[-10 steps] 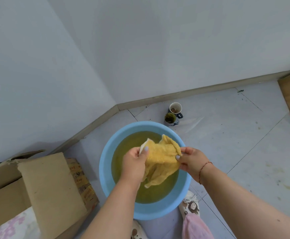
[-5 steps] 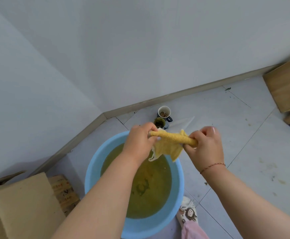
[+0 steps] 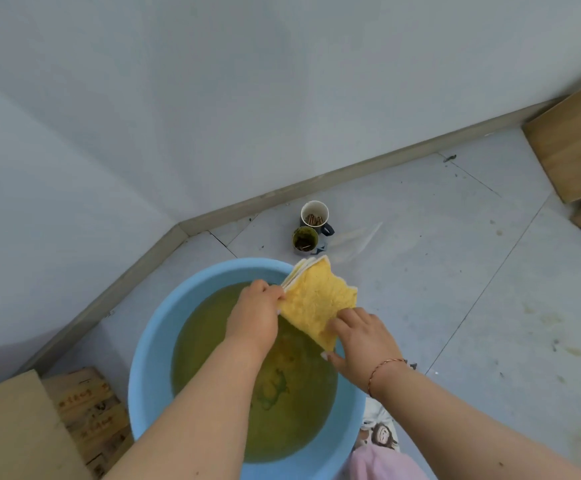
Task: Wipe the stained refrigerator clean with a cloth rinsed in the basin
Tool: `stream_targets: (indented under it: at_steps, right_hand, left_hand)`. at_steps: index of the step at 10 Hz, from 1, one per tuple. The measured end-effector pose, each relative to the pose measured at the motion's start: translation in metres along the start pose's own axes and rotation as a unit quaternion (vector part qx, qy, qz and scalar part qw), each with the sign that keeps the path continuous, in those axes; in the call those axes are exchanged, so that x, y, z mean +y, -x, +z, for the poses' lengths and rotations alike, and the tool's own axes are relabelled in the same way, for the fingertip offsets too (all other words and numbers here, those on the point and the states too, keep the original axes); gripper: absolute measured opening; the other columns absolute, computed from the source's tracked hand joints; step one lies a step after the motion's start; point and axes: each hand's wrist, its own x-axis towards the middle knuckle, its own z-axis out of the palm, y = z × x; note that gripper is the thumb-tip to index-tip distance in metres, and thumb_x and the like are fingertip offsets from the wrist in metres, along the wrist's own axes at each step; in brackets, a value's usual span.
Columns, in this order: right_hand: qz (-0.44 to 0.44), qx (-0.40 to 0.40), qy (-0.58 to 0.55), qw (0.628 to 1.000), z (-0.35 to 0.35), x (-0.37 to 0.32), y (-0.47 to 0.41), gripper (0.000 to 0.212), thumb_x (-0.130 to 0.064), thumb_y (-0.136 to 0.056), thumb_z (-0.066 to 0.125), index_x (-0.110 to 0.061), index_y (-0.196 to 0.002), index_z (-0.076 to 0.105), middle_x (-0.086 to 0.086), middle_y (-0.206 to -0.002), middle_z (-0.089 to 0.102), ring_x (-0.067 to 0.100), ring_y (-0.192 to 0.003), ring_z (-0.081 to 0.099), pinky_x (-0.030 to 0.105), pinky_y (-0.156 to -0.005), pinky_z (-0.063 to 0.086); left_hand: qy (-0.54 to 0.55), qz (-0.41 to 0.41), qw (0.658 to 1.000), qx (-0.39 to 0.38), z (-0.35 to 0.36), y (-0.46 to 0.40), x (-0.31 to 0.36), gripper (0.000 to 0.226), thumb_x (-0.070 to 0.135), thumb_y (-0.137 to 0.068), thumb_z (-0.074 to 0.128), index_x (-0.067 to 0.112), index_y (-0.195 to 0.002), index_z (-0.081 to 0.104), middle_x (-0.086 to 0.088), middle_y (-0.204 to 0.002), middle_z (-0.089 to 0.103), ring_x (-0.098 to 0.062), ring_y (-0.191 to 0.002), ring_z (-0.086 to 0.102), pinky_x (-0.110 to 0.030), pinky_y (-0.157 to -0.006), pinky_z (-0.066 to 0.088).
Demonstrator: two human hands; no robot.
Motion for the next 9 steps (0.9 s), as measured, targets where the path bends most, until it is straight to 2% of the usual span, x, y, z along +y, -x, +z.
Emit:
stream_targets:
  at_steps: [1, 2, 3, 4, 5, 6, 7, 8, 9]
  right_hand:
    - [0.046, 0.046, -0.035, 0.997, -0.003, 0.003, 0.001, 0.051, -0.045, -0.091, 0.054, -0.024, -0.137, 0.046, 0.001, -0.132, 0.045, 0.023, -0.125, 0.04, 0.031, -0.104, 0.033]
    - [0.065, 0.021, -0.069, 0.995, -0.006, 0.007, -0.005, 0.062, -0.045, -0.094, 0.05, -0.023, -0.148, 0.029, -0.002, -0.148, 0.031, 0.02, -0.134, 0.033, 0.031, -0.109, 0.031]
    - [0.094, -0.035, -0.085, 0.991, -0.002, 0.011, -0.011, 0.068, -0.047, -0.097, 0.044, -0.023, -0.153, 0.015, -0.005, -0.157, 0.02, 0.018, -0.138, 0.032, 0.032, -0.11, 0.032]
    - [0.142, -0.064, -0.141, 0.978, 0.002, 0.015, -0.018, 0.069, -0.052, -0.097, 0.039, -0.023, -0.153, 0.013, -0.003, -0.154, 0.028, 0.021, -0.133, 0.04, 0.035, -0.106, 0.039]
    - [0.175, -0.091, -0.22, 0.955, 0.0, 0.015, -0.025, 0.066, -0.053, -0.098, 0.036, -0.02, -0.152, 0.018, 0.004, -0.15, 0.034, 0.024, -0.131, 0.041, 0.035, -0.105, 0.037]
    - [0.184, -0.078, -0.221, 0.955, -0.002, 0.013, -0.03, 0.06, -0.051, -0.098, 0.037, -0.018, -0.147, 0.03, 0.006, -0.143, 0.042, 0.025, -0.126, 0.044, 0.036, -0.103, 0.039]
    - [0.198, -0.024, -0.206, 0.958, -0.016, 0.007, -0.024, 0.059, -0.048, -0.098, 0.039, -0.018, -0.148, 0.029, 0.003, -0.148, 0.037, 0.023, -0.135, 0.036, 0.036, -0.106, 0.033]
    - [0.21, 0.078, -0.207, 0.952, -0.042, -0.005, -0.019, 0.051, -0.038, -0.097, 0.049, -0.017, -0.142, 0.039, 0.002, -0.144, 0.041, 0.021, -0.133, 0.037, 0.031, -0.105, 0.034]
    - [0.174, 0.148, -0.201, 0.953, -0.068, -0.019, -0.023, 0.031, -0.025, -0.092, 0.058, -0.018, -0.121, 0.052, 0.001, -0.122, 0.051, 0.02, -0.115, 0.047, 0.028, -0.092, 0.042]
  left_hand:
    - [0.004, 0.024, 1.0, 0.017, 0.004, -0.003, 0.006, 0.055, 0.003, -0.093, 0.044, 0.033, -0.139, 0.043, 0.001, -0.136, 0.039, -0.018, -0.119, 0.041, -0.034, -0.098, 0.043]
    - [-0.108, 0.096, 0.989, -0.007, 0.004, -0.011, 0.023, 0.071, 0.002, -0.09, 0.041, 0.037, -0.149, 0.023, 0.007, -0.16, 0.01, -0.025, -0.144, 0.011, -0.043, -0.117, 0.018]
    - [-0.183, 0.093, 0.976, -0.072, 0.009, -0.021, 0.033, 0.076, 0.003, -0.092, 0.038, 0.033, -0.153, 0.005, 0.01, -0.162, -0.006, -0.026, -0.148, -0.007, -0.047, -0.119, -0.004]
    - [-0.214, 0.087, 0.969, -0.09, 0.014, -0.034, 0.041, 0.071, 0.011, -0.097, 0.038, 0.031, -0.154, 0.002, 0.01, -0.162, -0.007, -0.027, -0.148, -0.013, -0.053, -0.115, -0.011]
    - [-0.235, 0.082, 0.961, -0.121, 0.014, -0.045, 0.049, 0.064, 0.02, -0.099, 0.037, 0.029, -0.154, 0.005, 0.008, -0.162, -0.006, -0.029, -0.148, -0.013, -0.058, -0.113, -0.013]
    - [-0.241, 0.088, 0.961, -0.1, 0.016, -0.048, 0.051, 0.059, 0.027, -0.102, 0.034, 0.03, -0.154, 0.006, 0.005, -0.163, -0.006, -0.03, -0.148, -0.013, -0.058, -0.113, -0.012]
    - [-0.187, 0.083, 0.977, -0.061, 0.01, -0.036, 0.051, 0.058, 0.035, -0.102, 0.034, 0.031, -0.154, 0.008, 0.002, -0.163, -0.003, -0.029, -0.148, -0.009, -0.054, -0.115, -0.01]
    - [-0.148, 0.086, 0.985, 0.021, -0.009, -0.018, 0.047, 0.059, 0.032, -0.097, 0.046, 0.027, -0.151, 0.021, -0.004, -0.159, 0.019, -0.029, -0.145, 0.013, -0.046, -0.118, 0.009]
    - [-0.117, 0.041, 0.983, 0.134, -0.037, -0.007, 0.043, 0.036, 0.015, -0.092, 0.051, 0.016, -0.128, 0.046, -0.008, -0.124, 0.052, -0.025, -0.11, 0.048, -0.034, -0.09, 0.042]
